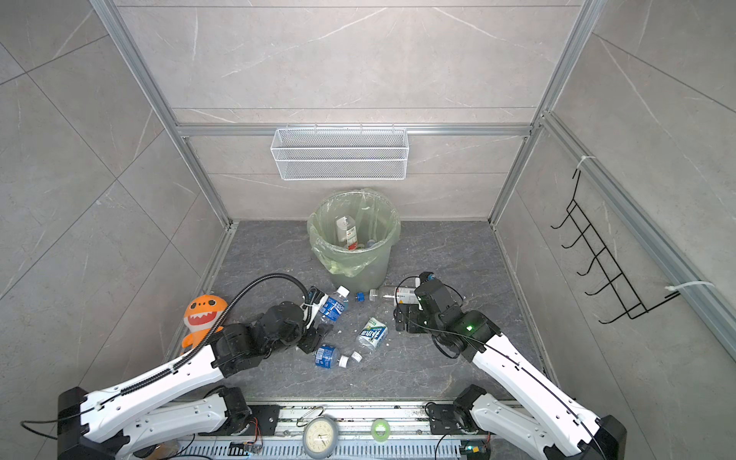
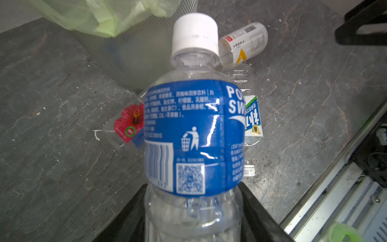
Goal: Throw the plastic bottles in the bin
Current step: Throw the plastic bottle into the trash bin.
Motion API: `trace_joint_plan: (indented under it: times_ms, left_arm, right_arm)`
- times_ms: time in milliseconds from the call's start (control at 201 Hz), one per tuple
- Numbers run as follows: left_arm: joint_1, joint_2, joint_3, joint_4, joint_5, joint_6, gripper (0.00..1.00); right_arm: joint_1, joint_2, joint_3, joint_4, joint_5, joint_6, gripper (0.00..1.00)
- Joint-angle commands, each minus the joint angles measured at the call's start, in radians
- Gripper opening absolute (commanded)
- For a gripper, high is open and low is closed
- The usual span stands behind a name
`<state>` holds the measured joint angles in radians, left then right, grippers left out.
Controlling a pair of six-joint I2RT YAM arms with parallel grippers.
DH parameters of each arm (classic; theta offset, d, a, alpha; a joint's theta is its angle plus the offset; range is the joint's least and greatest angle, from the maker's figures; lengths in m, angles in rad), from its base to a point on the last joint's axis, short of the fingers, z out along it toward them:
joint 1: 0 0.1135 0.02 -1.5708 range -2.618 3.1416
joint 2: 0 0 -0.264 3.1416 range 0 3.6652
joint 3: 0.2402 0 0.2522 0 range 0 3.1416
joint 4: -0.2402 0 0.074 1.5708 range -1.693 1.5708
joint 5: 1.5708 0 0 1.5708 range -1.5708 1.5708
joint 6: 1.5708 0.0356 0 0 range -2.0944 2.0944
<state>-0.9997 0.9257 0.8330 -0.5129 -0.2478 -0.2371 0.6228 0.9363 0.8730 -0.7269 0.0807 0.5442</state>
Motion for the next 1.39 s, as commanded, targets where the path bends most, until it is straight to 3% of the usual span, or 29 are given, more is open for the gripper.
trace_joint_plan:
  times_ms: [0,189,373,542,587,662,786,1035,1249,1389]
  left_arm:
    - [-0.004,-0.055,0.114,-0.025,-0.036,-0.003,0.61]
    - [-0.005,0.015,0.383,-0.043,-0.028,0.069,0.61]
    - [0.020,0.244,0.752,-0.025,-0.030,0.216,0.61]
    - [0.267,0.554,1.132,-0.018,0.276,0.181,0.64]
    - [0.324,0.626,1.197,-0.014,0.309,0.160,0.72]
    - [0.409,0.719,1.264,-0.014,0.350,0.111,0.99]
    - [0.449,0.730,1.227,0.025,0.395,0.084,1.00]
    - [0.449,0.486,0.932,0.167,0.397,0.061,1.00]
    - [0.450,0.327,0.719,0.169,0.375,0.050,1.00]
    - [0.449,0.237,0.581,0.171,0.348,0.031,1.00]
  right_arm:
    - [0.008,-0.014,-0.012,0.015,-0.009,0.014,0.99]
    - [0.017,-0.011,0.008,0.019,-0.013,0.009,0.99]
    - [0.027,0.005,0.052,0.021,-0.014,-0.003,0.99]
    - [0.040,0.028,0.079,0.036,-0.014,-0.009,0.99]
    - [0.043,0.032,0.084,0.038,-0.014,-0.005,0.99]
    - [0.047,0.026,0.091,0.036,-0.013,-0.001,0.99]
    - [0.051,0.001,0.095,0.022,0.000,0.004,0.99]
    - [0.081,0.003,0.075,0.015,0.023,0.022,0.99]
    - [0.237,0.090,0.058,0.028,0.141,0.091,0.99]
    - [0.305,0.159,0.049,0.073,0.153,0.149,0.99]
